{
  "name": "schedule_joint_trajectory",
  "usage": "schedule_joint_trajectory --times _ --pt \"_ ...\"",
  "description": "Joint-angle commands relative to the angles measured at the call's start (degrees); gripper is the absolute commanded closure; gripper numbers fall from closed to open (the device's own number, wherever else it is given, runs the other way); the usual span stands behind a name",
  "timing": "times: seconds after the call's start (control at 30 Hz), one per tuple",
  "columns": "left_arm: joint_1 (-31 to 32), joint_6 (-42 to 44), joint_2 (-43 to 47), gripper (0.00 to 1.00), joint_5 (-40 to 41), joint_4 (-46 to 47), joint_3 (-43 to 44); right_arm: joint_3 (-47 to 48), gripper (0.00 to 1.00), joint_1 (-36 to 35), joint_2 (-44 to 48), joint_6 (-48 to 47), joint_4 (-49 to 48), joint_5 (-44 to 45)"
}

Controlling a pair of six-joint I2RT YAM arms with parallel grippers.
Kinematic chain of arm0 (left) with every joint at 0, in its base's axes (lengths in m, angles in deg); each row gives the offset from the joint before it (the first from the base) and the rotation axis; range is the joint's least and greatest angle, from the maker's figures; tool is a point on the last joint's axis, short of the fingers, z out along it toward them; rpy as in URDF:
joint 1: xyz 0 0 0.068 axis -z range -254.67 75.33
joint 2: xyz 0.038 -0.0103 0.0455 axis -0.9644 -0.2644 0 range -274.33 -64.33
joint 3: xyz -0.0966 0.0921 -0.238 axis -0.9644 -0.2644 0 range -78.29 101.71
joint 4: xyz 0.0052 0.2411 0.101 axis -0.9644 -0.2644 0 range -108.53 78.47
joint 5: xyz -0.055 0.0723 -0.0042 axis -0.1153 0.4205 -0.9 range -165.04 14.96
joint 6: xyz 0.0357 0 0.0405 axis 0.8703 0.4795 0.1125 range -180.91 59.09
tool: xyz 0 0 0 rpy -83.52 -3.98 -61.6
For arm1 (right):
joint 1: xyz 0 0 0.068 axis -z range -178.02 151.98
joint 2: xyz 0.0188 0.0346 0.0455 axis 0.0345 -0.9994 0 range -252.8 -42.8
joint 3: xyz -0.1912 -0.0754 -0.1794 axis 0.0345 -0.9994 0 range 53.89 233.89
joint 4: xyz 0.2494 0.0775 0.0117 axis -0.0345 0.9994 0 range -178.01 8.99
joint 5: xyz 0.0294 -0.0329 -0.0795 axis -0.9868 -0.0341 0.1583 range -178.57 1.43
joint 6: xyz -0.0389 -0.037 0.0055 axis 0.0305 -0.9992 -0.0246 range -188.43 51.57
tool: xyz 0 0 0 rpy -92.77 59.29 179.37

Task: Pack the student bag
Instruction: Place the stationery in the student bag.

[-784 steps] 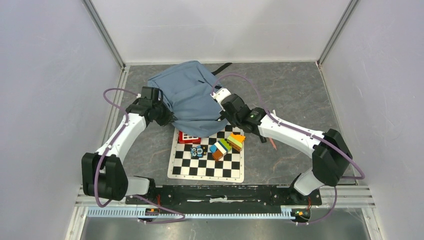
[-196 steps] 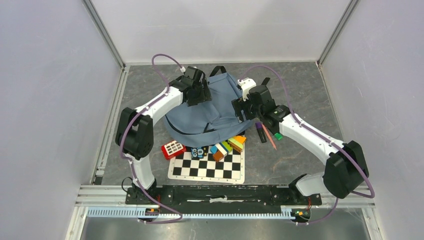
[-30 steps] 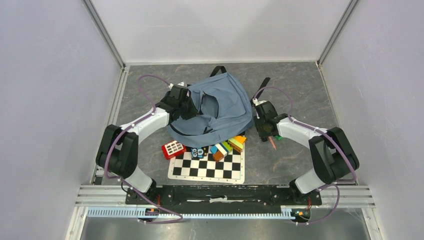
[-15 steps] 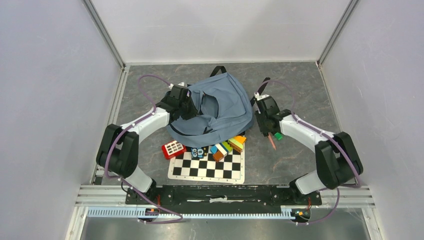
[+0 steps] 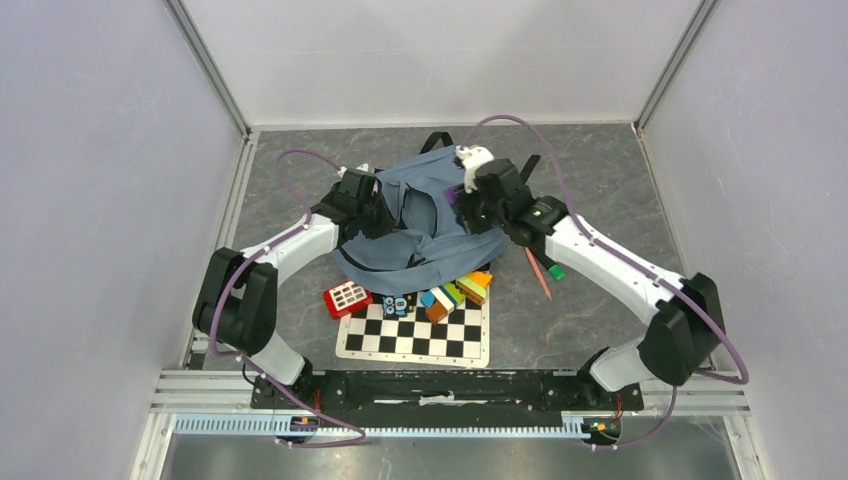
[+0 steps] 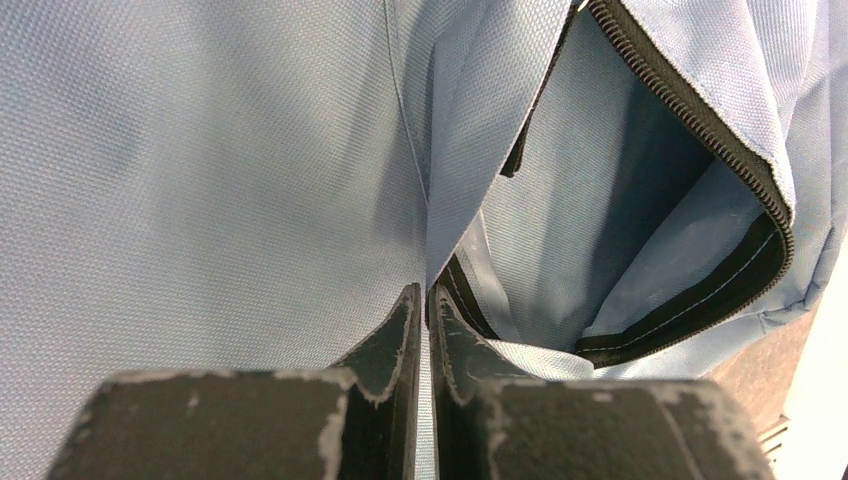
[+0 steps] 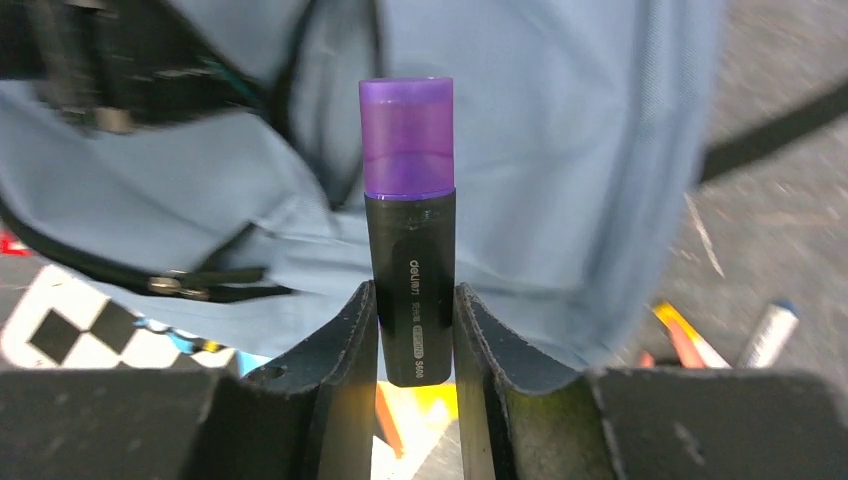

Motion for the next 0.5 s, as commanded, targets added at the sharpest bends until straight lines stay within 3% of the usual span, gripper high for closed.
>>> schedule_joint_trajectory --times 0.0,0.2,0.3,0.47 --pt "-0.2 -1.0 -0.5 0.89 -1.8 1.6 1.4 7.9 1.0 -4.1 -6.8 -0.2 0.5 -5.3" --pt "-0.2 -1.8 -0.4 0.89 -2.5 3.4 0.5 12.9 1.0 -7.2 -13.8 1.2 0.7 -10.3" --pt "-0.2 -2.3 -0.4 0.89 -3.3 4.3 0.0 15.7 1.0 -7.6 -16.7 2.1 1.6 -7.8" --pt "-0.2 -2.4 -0.1 0.89 -3.7 4.8 -0.4 27.0 1.0 -7.5 -25.0 5.1 11.1 -1.1"
